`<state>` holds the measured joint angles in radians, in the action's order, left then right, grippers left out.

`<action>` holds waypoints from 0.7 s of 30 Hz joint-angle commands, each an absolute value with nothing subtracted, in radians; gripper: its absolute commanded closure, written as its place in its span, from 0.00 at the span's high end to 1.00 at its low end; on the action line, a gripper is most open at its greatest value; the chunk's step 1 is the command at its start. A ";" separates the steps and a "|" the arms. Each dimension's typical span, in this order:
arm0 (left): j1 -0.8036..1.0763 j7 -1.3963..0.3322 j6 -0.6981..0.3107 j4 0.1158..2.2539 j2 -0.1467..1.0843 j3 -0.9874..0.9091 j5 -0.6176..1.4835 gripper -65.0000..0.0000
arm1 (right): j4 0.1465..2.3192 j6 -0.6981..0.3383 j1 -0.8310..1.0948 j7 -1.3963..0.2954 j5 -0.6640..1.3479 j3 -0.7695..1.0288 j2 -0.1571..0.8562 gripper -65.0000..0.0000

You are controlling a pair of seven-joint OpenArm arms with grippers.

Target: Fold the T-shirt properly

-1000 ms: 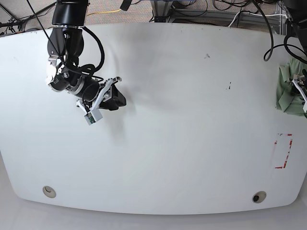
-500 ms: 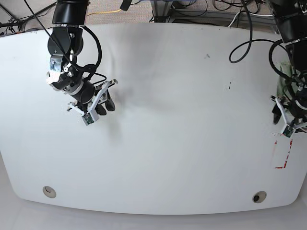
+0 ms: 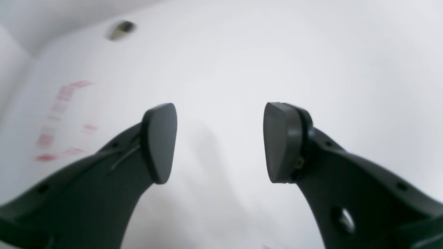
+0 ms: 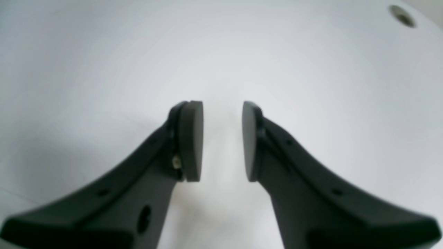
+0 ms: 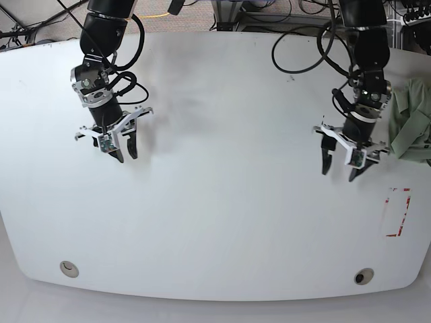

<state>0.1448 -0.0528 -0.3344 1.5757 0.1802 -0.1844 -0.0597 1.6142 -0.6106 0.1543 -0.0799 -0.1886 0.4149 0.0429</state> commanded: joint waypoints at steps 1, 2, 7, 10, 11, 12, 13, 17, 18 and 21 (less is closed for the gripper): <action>0.214 0.035 -0.289 1.635 0.183 -0.171 -0.048 0.57 | 1.632 -0.616 0.191 -0.007 -0.189 0.449 0.021 0.28; 0.257 0.045 -0.278 1.664 0.174 -0.163 -0.048 0.57 | 1.639 -0.616 0.219 0.001 -0.189 0.464 0.015 0.28; 0.461 0.045 -0.265 1.788 0.091 -0.165 -0.047 0.57 | 1.682 -0.616 0.360 0.004 -0.168 0.476 0.013 0.28; 0.615 0.045 -0.265 1.890 0.047 -0.182 -0.047 0.57 | 1.741 -0.616 0.486 0.004 -0.079 0.476 0.013 0.28; 0.670 0.048 -0.265 1.922 0.028 -0.185 -0.047 0.57 | 1.764 -0.616 0.533 0.004 -0.044 0.476 0.016 0.28; 0.717 0.050 -0.265 1.946 0.016 -0.185 -0.047 0.57 | 1.784 -0.616 0.573 0.004 -0.021 0.476 0.018 0.28; 0.753 0.050 -0.265 1.962 0.010 -0.183 -0.047 0.57 | 1.797 -0.616 0.601 0.004 -0.007 0.476 0.019 0.28; 0.954 0.085 -0.265 1.991 -0.016 -0.183 -0.044 0.56 | 1.853 -0.624 0.769 0.004 0.013 0.472 0.019 0.28; 0.983 0.094 -0.265 1.991 -0.018 -0.185 -0.042 0.56 | 1.854 -0.624 0.799 0.004 0.015 0.470 0.019 0.28; 1.089 0.114 -0.265 1.985 -0.019 -0.182 -0.042 0.56 | 1.845 -0.625 0.888 0.004 0.068 0.470 0.018 0.28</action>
